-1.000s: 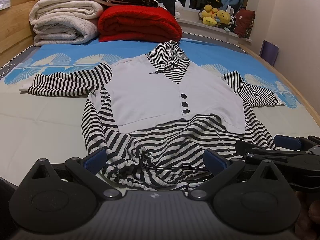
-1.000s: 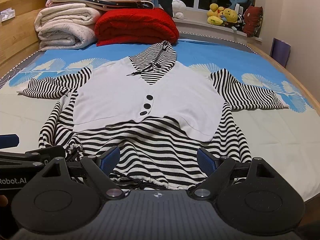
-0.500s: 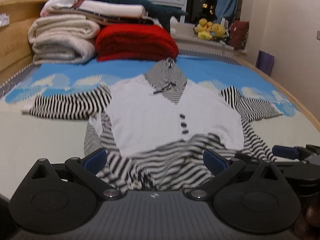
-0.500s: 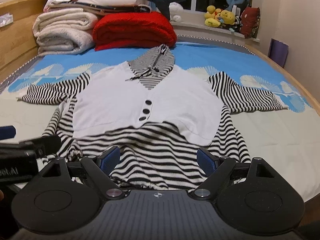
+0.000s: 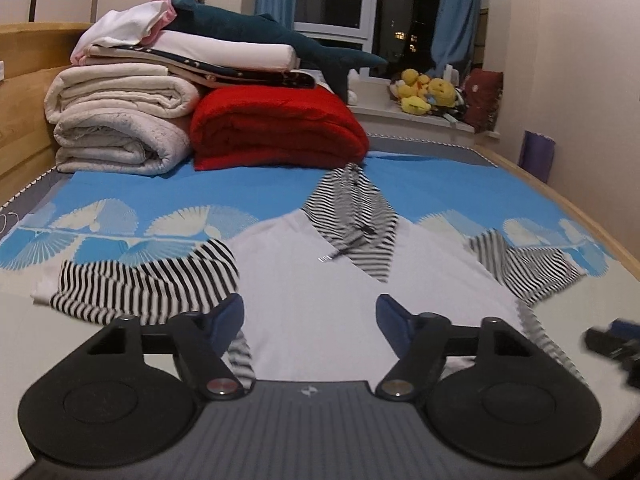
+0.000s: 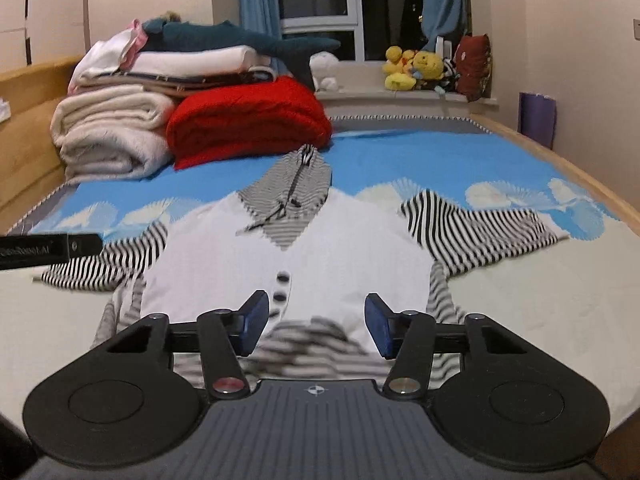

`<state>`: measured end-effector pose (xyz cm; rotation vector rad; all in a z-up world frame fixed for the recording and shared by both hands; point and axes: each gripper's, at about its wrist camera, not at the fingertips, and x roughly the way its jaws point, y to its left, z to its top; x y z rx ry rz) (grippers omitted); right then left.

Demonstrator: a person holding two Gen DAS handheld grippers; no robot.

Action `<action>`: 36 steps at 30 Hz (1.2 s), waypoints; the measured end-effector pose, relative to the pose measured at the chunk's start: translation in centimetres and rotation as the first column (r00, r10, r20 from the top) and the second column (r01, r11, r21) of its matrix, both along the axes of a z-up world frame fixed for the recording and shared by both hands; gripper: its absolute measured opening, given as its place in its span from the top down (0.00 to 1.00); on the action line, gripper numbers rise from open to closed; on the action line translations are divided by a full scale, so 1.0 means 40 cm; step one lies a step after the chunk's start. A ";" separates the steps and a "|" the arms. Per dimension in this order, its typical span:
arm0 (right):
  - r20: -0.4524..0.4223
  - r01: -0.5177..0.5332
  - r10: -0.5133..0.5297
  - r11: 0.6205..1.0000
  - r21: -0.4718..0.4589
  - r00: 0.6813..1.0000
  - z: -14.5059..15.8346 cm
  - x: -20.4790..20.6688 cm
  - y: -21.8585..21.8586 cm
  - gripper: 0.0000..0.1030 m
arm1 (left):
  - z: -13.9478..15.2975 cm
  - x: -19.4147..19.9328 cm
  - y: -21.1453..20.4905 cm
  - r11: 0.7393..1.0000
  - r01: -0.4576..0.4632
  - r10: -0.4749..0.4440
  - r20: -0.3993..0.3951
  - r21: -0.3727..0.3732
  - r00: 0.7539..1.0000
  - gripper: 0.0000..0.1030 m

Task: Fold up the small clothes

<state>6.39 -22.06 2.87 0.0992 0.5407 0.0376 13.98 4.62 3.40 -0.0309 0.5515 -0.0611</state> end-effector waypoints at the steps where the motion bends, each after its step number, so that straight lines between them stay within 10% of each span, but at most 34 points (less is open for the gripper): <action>1: 0.008 -0.002 0.002 1.000 -0.001 1.000 0.007 0.019 0.002 0.47 | -0.004 0.033 0.023 1.000 -0.010 0.010 -0.004 0.001 1.000 0.32; 10: 0.017 -0.037 0.037 0.999 -0.023 0.999 0.017 0.327 0.057 0.47 | -0.108 0.266 0.293 0.974 -0.221 0.225 -0.089 0.057 0.970 0.57; 17: 0.069 -0.086 0.089 0.995 -0.041 0.994 -0.014 0.508 0.116 0.48 | -0.181 0.324 0.531 0.909 -0.416 0.417 -0.137 0.040 0.898 0.65; 22: -0.079 -0.083 0.090 0.992 0.091 0.993 -0.096 0.547 0.146 0.95 | -0.224 0.357 0.661 0.867 -0.499 0.495 -0.150 0.017 0.856 0.65; 30: -0.056 -0.253 0.254 0.967 0.023 0.966 -0.121 0.562 0.242 0.93 | -0.306 0.397 0.804 0.760 -0.648 0.627 -0.213 -0.044 0.749 0.64; 36: -0.102 -0.276 0.275 0.961 0.005 0.956 -0.149 0.579 0.265 0.58 | -0.349 0.426 0.850 0.721 -0.691 0.662 -0.244 -0.047 0.708 0.52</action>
